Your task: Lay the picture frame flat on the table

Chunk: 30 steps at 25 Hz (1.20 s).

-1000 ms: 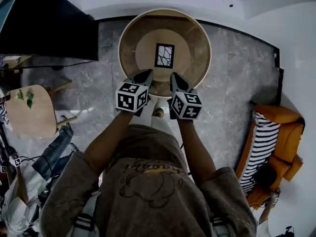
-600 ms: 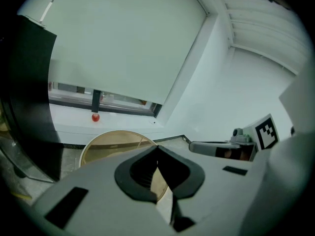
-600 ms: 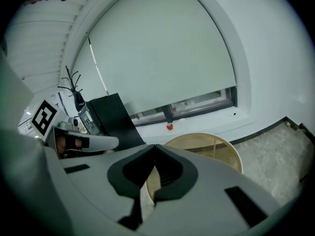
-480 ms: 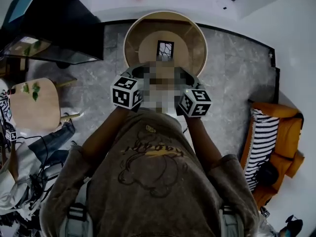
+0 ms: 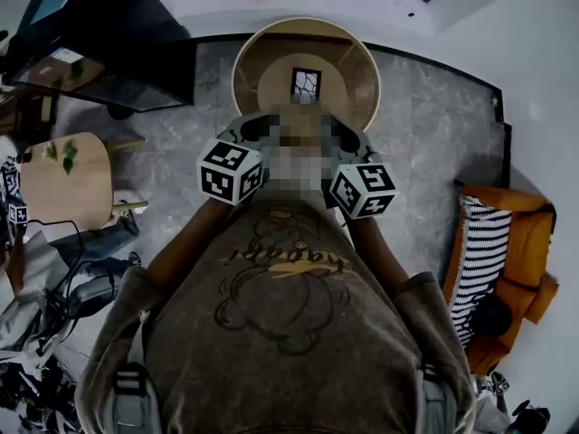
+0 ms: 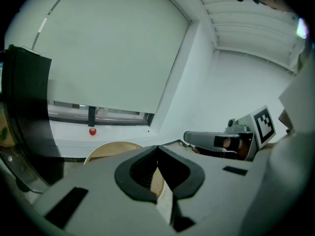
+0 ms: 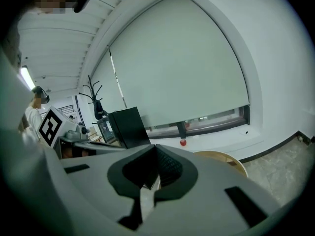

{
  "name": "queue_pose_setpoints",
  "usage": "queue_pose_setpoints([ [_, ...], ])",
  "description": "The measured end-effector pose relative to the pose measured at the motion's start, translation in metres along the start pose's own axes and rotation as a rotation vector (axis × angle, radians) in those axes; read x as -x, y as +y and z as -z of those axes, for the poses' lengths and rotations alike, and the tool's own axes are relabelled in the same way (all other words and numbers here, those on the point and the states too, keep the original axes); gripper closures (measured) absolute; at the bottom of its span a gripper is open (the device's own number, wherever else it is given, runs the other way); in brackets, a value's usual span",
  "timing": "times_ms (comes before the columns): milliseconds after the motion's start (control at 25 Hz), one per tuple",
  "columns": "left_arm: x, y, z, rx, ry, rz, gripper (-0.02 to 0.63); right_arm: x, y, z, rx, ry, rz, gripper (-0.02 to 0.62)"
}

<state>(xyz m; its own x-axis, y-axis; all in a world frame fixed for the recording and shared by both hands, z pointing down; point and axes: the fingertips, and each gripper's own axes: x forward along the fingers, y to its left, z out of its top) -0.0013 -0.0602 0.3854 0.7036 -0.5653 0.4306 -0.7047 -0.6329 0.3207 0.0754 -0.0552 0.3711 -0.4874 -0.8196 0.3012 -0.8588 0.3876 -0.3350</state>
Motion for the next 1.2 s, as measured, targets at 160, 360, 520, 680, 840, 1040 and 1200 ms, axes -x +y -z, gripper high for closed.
queue_pose_setpoints([
  [160, 0.013, -0.009, -0.005, -0.03, -0.027, -0.012, 0.591, 0.018, 0.004, -0.006, 0.013, -0.043, -0.002, 0.577],
  [360, 0.024, -0.003, -0.009, -0.039, -0.046, -0.031, 0.591, 0.024, 0.006, -0.009, 0.02, -0.065, 0.005, 0.577],
  [520, 0.028, 0.003, -0.007, -0.038, -0.055, -0.037, 0.591, 0.021, 0.012, -0.007, 0.03, -0.065, 0.008, 0.577],
  [680, 0.029, 0.009, -0.006, -0.035, -0.059, -0.038, 0.591, 0.017, 0.017, -0.003, 0.026, -0.064, 0.012, 0.577],
  [840, 0.029, 0.015, -0.008, -0.021, -0.059, -0.039, 0.591, 0.012, 0.018, -0.001, 0.019, -0.045, 0.015, 0.577],
  [1040, 0.034, 0.016, -0.006, -0.002, -0.064, -0.048, 0.591, 0.012, 0.023, 0.003, 0.02, -0.025, 0.006, 0.577],
  [1200, 0.038, 0.021, -0.002, 0.009, -0.056, -0.055, 0.591, 0.009, 0.028, 0.007, 0.017, -0.008, -0.004, 0.577],
])
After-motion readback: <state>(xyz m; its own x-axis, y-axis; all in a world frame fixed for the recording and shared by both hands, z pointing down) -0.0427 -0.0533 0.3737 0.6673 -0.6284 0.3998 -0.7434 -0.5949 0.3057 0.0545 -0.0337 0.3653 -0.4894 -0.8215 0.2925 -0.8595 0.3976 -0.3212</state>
